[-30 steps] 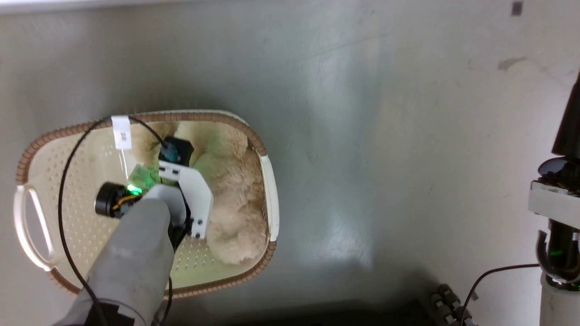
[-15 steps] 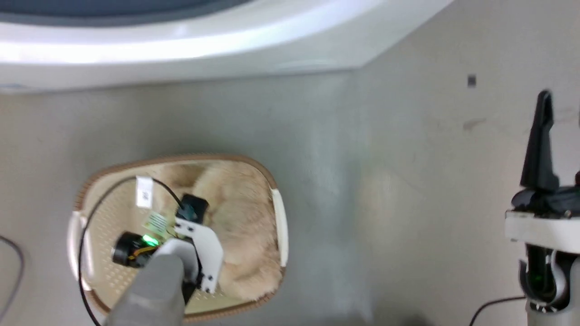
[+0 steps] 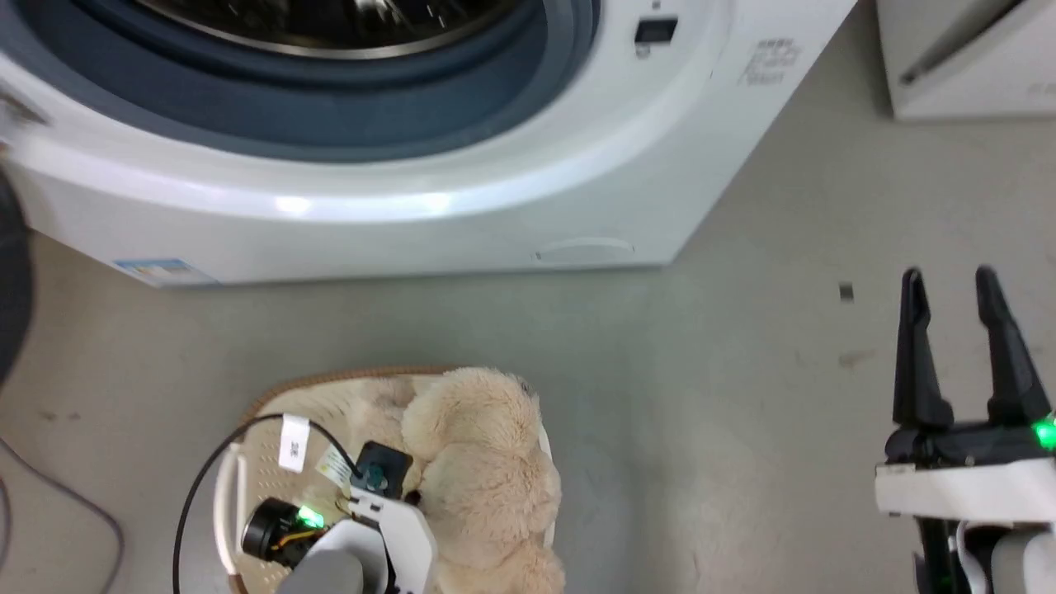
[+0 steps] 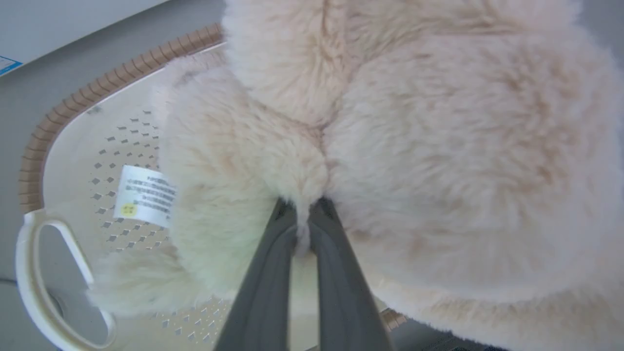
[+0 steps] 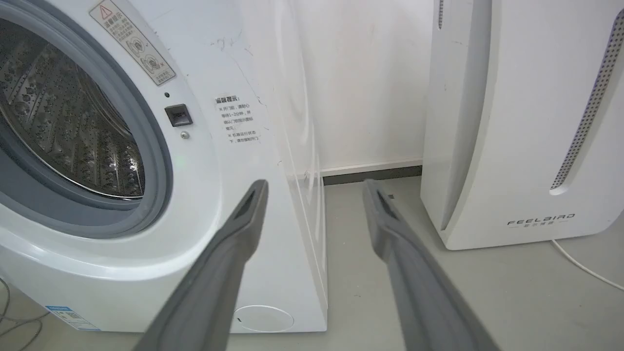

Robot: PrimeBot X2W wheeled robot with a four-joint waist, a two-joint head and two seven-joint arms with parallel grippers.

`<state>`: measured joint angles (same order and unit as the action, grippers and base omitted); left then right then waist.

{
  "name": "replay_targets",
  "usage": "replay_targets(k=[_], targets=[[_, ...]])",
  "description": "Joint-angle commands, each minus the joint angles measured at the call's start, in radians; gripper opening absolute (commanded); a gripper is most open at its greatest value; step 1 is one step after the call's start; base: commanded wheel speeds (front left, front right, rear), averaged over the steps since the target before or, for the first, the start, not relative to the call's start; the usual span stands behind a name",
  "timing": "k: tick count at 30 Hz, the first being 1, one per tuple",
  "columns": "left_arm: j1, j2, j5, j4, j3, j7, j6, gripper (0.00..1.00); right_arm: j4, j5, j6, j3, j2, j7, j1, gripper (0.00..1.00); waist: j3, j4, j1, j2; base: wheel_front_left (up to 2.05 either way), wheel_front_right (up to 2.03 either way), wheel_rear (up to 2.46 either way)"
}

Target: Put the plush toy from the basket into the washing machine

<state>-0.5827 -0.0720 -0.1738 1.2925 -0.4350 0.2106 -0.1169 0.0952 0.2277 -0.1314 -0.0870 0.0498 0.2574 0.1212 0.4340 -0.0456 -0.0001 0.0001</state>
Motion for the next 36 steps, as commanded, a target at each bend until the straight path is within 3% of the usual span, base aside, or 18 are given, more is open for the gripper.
replay_targets(k=[1,10,20,36], targets=[[0.013,0.003,-0.003,-0.003,-0.004,0.015,0.004,0.00,-0.006,-0.002,0.001,0.002,0.000,0.004,-0.023,1.00,-0.060,0.019,0.0001,-0.0001,0.00,0.00,0.00],[0.054,0.008,-0.006,-0.072,-0.017,0.050,0.028,0.00,-0.019,-0.008,0.001,0.001,0.000,0.004,-0.111,1.00,-0.182,0.053,0.0001,-0.0001,0.00,0.00,0.00],[0.128,-0.029,-0.013,-0.315,0.013,0.051,0.075,0.00,-0.030,-0.006,0.001,-0.006,0.000,0.004,-0.172,1.00,-0.280,0.080,0.0001,-0.0001,0.00,0.00,0.00],[0.139,-0.055,-0.030,-0.605,0.112,0.051,0.129,0.00,-0.020,0.000,0.001,0.000,0.000,0.004,-0.191,1.00,-0.309,0.058,0.0001,-0.0001,0.00,0.00,0.00]])
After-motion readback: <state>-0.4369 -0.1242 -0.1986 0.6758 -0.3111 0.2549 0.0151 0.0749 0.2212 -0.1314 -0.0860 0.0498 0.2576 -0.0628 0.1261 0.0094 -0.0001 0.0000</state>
